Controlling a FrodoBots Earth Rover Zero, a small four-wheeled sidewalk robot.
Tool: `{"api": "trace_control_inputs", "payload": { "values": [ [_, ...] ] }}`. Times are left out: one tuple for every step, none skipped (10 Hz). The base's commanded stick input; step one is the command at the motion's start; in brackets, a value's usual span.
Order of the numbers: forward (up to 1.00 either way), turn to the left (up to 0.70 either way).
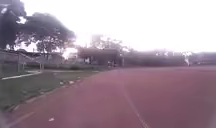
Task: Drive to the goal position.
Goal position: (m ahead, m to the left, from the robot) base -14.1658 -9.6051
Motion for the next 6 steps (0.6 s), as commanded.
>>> {"api": "trace_control_inputs", "payload": {
  "values": [
    [0.70,0.00],
    [0.70,0.00],
    [0.70,0.00],
    [0.70,0.00],
    [0.70,0.00],
    [0.70,0.00]
  ]
}}
